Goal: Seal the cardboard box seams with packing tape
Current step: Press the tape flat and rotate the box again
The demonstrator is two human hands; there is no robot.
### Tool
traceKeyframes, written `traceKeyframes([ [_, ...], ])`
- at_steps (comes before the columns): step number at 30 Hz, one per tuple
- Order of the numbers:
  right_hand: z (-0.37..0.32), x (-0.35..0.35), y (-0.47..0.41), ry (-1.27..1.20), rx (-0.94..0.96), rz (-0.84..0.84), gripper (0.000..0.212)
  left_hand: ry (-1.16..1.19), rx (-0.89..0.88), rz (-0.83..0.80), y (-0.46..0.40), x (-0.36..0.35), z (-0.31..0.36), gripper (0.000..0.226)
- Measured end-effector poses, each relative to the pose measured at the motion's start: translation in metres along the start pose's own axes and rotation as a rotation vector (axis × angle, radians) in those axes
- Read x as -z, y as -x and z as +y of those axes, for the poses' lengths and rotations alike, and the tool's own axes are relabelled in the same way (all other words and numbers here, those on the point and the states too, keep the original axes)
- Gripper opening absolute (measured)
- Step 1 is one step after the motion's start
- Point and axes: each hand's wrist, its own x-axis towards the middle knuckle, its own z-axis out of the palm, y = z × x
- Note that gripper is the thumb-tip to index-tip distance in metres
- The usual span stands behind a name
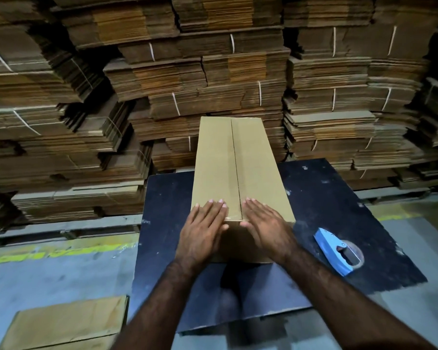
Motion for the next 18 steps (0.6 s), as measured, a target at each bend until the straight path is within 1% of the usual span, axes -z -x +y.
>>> traceKeyframes([
  [2, -0.001, 0.006, -0.001, -0.044, -0.068, 0.012, 0.071, 0.034, 0.039, 0.013, -0.008, -0.004, 0.013, 0.045],
  [5, -0.005, 0.006, 0.002, 0.02, -0.051, 0.035, 0.069, 0.013, 0.098, 0.004, -0.015, -0.014, 0.023, 0.048],
  [6, -0.001, 0.0, 0.003, 0.053, -0.021, 0.063, 0.064, -0.005, 0.098, -0.008, -0.014, -0.016, 0.022, 0.049],
  [8, 0.008, -0.005, 0.005, 0.08, 0.049, 0.055, 0.044, -0.049, 0.044, -0.012, -0.012, -0.017, 0.018, 0.048],
  [9, 0.011, -0.002, 0.007, 0.072, 0.074, 0.026, 0.047, -0.069, 0.003, -0.017, -0.01, -0.015, 0.015, 0.048],
  [11, 0.017, 0.001, 0.01, 0.068, 0.111, -0.044, 0.061, -0.094, -0.039, -0.049, -0.008, -0.01, 0.012, 0.052],
  [12, 0.02, 0.003, 0.011, 0.081, 0.132, -0.048, 0.06, -0.091, -0.038, -0.06, -0.009, -0.008, 0.011, 0.053],
  [14, 0.023, 0.012, 0.013, 0.081, 0.09, -0.061, 0.055, -0.054, 0.009, -0.062, -0.013, -0.007, 0.014, 0.053],
  [17, 0.023, 0.021, 0.011, 0.004, -0.012, -0.095, 0.074, -0.017, 0.068, -0.059, -0.02, -0.013, 0.031, 0.05],
  [18, 0.023, 0.02, 0.011, 0.009, -0.011, -0.116, 0.074, -0.031, 0.067, -0.073, -0.023, -0.015, 0.037, 0.051],
])
